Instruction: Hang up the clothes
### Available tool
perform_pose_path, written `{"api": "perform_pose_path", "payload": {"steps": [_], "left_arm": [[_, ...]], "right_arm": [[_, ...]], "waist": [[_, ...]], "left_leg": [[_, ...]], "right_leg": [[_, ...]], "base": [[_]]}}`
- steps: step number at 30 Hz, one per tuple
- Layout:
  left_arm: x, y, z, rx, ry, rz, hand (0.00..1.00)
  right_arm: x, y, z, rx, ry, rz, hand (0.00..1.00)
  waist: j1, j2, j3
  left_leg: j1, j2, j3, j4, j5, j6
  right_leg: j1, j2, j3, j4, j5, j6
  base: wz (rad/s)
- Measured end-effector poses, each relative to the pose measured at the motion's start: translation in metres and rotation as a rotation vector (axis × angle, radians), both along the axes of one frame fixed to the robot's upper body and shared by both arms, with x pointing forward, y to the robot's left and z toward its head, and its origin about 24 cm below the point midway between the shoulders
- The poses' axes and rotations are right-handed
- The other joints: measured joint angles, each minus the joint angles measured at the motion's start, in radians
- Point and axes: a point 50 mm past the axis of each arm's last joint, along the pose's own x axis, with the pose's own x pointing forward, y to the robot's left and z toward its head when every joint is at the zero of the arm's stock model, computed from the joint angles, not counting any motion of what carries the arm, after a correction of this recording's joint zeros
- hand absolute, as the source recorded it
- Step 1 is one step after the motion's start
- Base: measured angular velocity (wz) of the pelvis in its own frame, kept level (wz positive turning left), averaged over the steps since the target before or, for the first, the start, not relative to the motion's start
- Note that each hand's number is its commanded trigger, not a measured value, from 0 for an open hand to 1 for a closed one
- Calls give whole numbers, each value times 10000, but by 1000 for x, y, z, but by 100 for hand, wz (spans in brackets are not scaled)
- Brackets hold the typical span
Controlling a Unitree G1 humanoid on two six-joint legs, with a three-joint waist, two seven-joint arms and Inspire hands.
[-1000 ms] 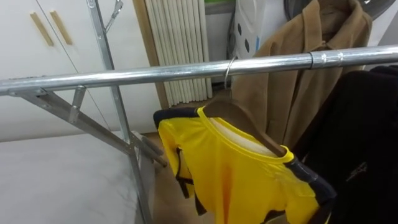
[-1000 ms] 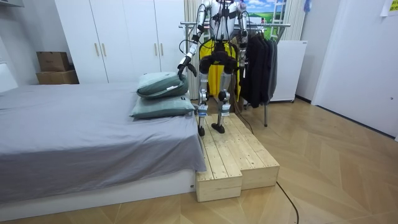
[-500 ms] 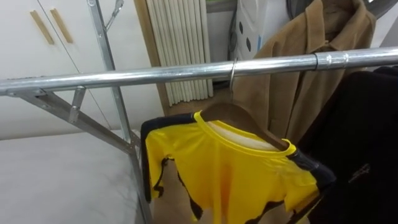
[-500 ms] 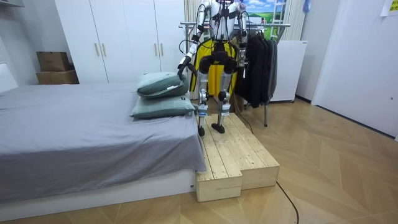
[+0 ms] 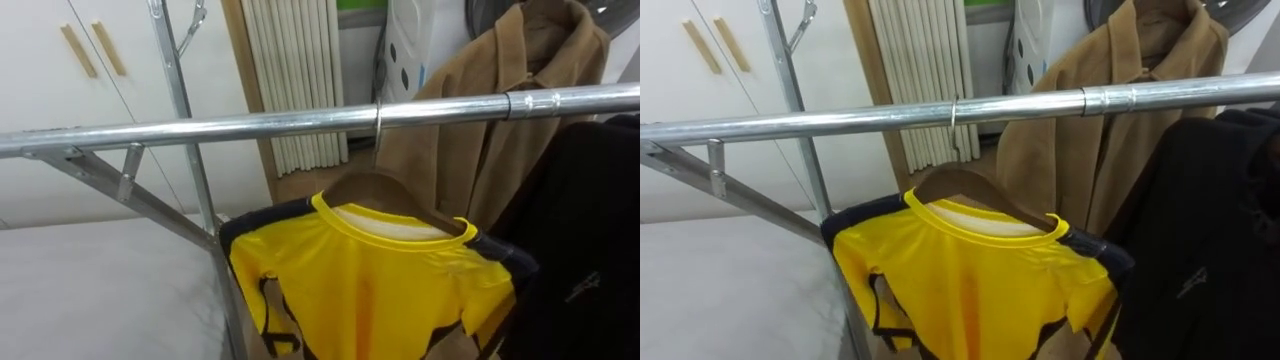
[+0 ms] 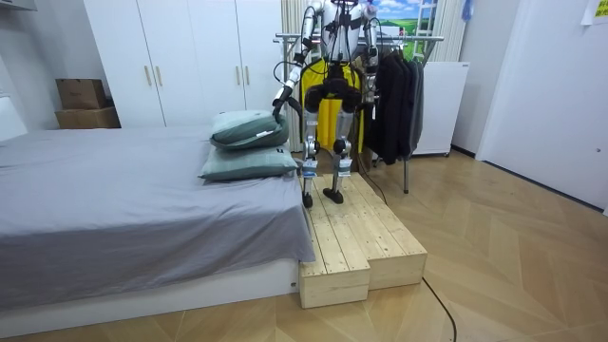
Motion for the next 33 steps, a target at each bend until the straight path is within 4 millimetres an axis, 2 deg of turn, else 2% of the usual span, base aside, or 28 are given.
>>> {"api": "perform_pose_path", "payload": {"steps": [19,25,33], "left_arm": [[0,1,0,-77,98,-337,0],[0,2,1,-28,107,-364,0],[3,3,-1,-50,-59,-782,0]], "right_arm": [[9,1,1,14,-162,418,0],[12,2,2,21,-309,539,0],[25,7,3,55,-499,1256,0]], "waist": [[21,11,-3],[51,25,-11],[176,45,-28]], "left_leg": [[130,14,38,-33,1,-1],[143,21,25,-30,3,-1],[78,43,25,-6,3,-4]], "right_leg": [[16,12,-72,2,-80,13],[41,21,-92,23,-63,-43],[-41,7,-481,75,-252,9]], "base": [[0],[0],[13]]}}
